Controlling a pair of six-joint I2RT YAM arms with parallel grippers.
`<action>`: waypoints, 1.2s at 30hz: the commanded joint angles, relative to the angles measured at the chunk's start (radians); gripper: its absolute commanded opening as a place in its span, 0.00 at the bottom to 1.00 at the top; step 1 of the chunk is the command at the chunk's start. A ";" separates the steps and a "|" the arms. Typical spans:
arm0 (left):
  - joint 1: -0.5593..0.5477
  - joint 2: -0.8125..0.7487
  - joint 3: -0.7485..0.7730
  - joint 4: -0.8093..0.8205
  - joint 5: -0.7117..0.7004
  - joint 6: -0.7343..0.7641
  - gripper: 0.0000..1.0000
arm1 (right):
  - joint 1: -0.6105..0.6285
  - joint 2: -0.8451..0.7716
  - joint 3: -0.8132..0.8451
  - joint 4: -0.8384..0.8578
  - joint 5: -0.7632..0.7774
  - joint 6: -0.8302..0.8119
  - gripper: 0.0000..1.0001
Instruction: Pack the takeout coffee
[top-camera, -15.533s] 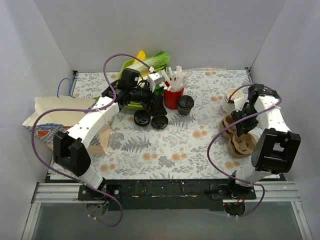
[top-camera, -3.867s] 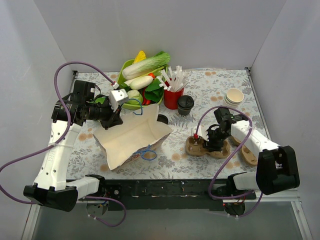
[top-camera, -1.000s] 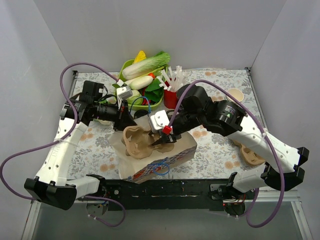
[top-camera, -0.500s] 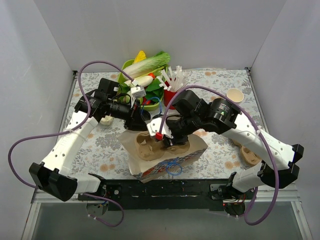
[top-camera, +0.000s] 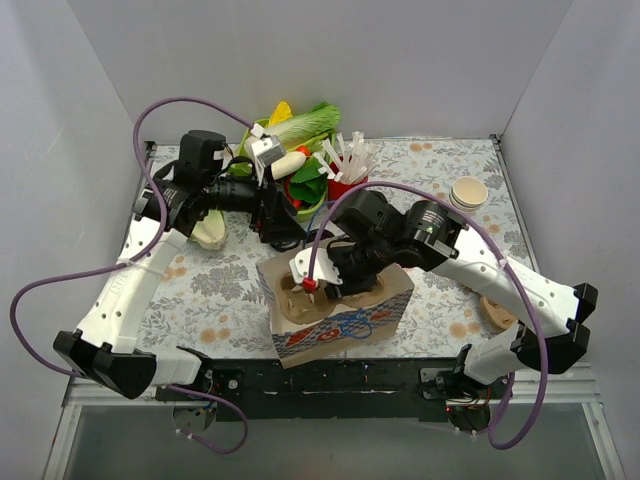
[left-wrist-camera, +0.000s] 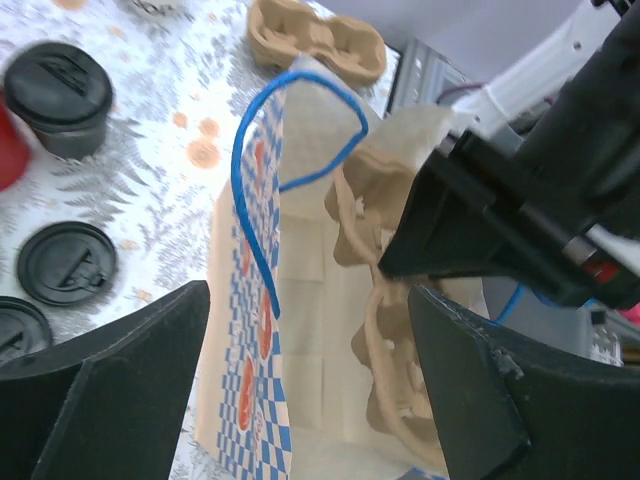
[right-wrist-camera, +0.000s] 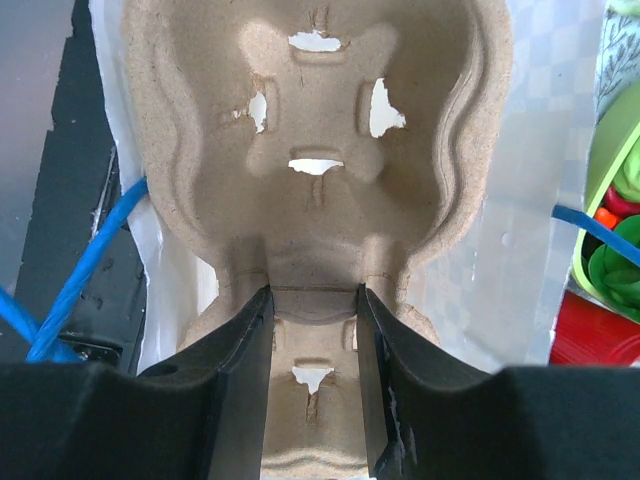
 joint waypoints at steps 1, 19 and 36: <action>0.033 -0.023 0.061 0.068 -0.092 -0.076 0.82 | -0.001 0.029 -0.018 -0.001 0.032 -0.001 0.01; 0.179 -0.078 0.022 0.068 -0.082 -0.096 0.84 | -0.072 0.115 -0.099 0.022 0.065 -0.019 0.01; 0.231 -0.080 0.006 0.049 -0.066 -0.089 0.85 | -0.076 0.124 -0.309 0.199 0.021 -0.045 0.01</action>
